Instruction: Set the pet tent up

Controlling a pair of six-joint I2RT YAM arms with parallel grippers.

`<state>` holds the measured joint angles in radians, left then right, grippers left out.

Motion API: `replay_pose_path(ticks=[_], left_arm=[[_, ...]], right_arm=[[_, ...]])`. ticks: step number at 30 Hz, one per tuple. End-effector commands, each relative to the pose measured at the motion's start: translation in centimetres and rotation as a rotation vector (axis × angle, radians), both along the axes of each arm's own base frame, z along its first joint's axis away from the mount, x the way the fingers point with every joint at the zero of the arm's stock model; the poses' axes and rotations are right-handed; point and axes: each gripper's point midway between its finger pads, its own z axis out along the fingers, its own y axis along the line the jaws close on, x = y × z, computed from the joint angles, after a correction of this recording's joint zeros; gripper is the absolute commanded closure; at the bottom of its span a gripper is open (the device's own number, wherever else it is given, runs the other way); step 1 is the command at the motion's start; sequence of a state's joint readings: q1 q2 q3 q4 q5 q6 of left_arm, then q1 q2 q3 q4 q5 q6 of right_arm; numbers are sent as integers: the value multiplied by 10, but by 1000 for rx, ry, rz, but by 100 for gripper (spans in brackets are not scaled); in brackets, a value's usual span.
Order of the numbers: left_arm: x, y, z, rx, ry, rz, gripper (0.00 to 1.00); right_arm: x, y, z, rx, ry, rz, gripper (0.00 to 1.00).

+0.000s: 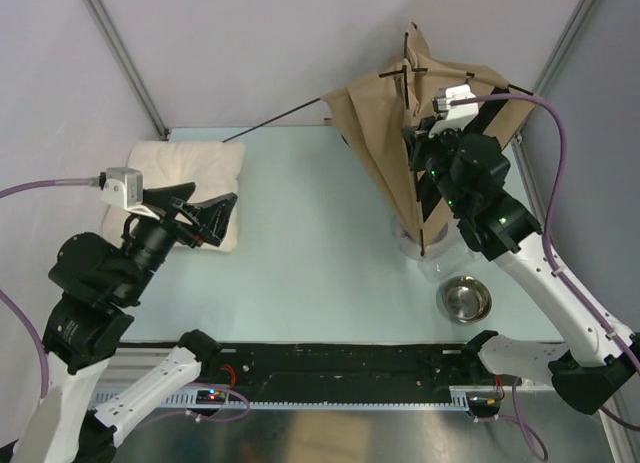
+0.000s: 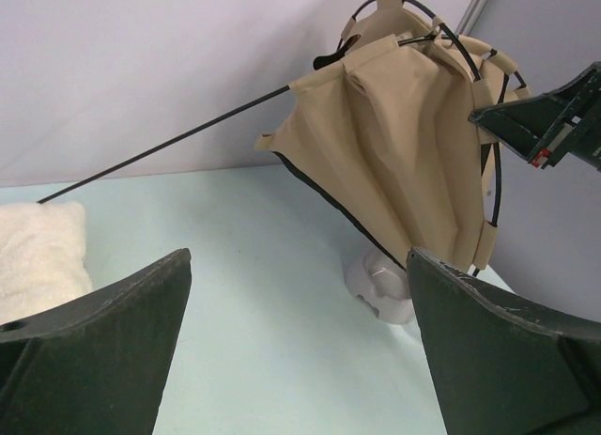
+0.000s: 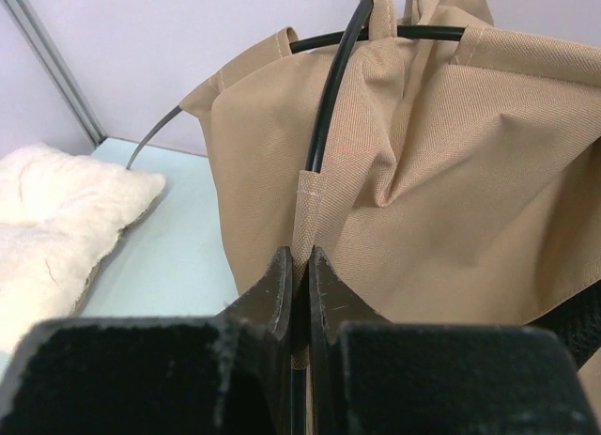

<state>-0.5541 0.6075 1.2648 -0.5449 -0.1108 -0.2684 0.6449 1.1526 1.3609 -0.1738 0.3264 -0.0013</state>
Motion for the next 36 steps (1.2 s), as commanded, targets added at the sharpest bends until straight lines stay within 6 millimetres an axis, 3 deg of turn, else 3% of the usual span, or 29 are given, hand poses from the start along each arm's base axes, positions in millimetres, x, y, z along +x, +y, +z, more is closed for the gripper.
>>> replay_pose_path(ticks=[1,8,15,21,25,30,36], left_arm=[[-2,6,6,18,-12,18,0],[-3,7,4,12,0,23,0],[0,8,0,11,13,36,0],[4,6,-3,14,28,38,0],[4,7,0,9,24,46,0],[1,10,5,0,10,51,0],[1,8,2,7,18,40,0]], right_arm=[[-17,5,40,29,-131,150,100],[-15,-19,45,3,-157,83,100],[-9,-63,68,98,-253,-169,100],[-2,-75,65,129,-273,-318,100],[-3,-71,63,133,-275,-313,100],[-14,-50,66,123,-283,-124,100],[-25,-34,56,135,-232,40,100]])
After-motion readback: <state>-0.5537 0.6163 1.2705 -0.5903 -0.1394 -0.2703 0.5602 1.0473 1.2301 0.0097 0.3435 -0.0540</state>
